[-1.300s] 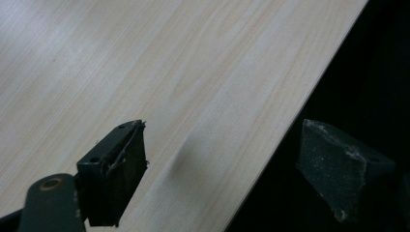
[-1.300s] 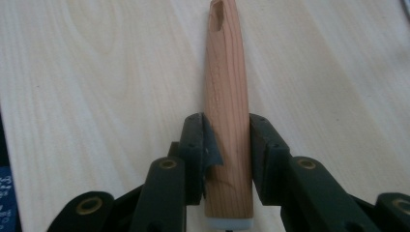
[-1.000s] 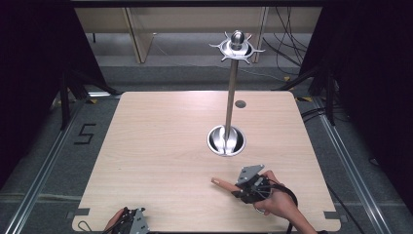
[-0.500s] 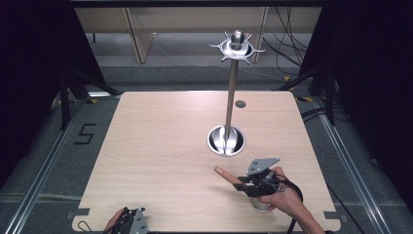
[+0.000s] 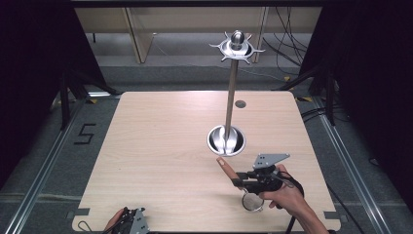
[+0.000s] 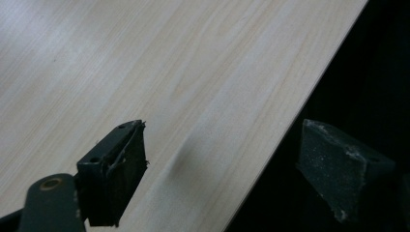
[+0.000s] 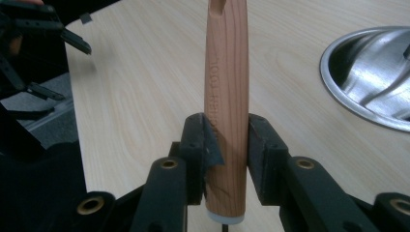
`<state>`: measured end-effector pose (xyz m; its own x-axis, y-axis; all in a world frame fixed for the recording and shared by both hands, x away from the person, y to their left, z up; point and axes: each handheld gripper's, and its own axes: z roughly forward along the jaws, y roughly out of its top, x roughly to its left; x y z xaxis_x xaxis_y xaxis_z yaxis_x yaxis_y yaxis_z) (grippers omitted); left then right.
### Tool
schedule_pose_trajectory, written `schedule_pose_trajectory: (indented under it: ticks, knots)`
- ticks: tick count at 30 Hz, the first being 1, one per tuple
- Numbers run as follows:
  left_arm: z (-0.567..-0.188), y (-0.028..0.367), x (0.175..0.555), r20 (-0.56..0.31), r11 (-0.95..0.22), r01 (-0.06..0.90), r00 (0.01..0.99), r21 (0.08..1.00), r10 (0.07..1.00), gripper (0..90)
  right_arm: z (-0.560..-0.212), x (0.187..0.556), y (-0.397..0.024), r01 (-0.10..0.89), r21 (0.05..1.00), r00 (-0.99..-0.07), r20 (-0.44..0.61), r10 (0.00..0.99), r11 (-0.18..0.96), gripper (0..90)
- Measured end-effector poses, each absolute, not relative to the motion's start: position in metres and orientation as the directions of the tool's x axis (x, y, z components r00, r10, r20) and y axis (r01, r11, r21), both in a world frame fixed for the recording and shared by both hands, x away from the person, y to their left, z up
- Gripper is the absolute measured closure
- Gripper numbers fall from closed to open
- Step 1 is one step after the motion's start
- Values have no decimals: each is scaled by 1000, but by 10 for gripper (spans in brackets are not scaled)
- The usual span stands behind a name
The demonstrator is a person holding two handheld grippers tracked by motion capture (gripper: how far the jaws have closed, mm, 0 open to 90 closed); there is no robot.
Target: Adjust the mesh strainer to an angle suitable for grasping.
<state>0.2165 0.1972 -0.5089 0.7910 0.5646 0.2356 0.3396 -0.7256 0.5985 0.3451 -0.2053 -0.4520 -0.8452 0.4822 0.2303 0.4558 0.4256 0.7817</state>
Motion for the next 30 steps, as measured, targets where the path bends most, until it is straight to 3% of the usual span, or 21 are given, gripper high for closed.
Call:
schedule_pose_trajectory:
  ticks: [10, 16, 20, 30]
  knots:
    - [-509, 197, 217, 236, -726, 340, 791, 598, 565, 169, -447, 348, -205, 453, 807, -850, 263, 457, 379, 715]
    - [-509, 197, 217, 235, -725, 341, 790, 599, 566, 169, -443, 353, -206, 427, 826, -850, 228, 474, 368, 715]
    - [-509, 197, 217, 230, -722, 340, 792, 603, 565, 169, -432, 356, -207, 451, 824, -831, 246, 499, 344, 714]
    - [-509, 198, 217, 229, -719, 341, 791, 605, 568, 169, -402, 370, -213, 376, 878, -837, 184, 516, 296, 715]
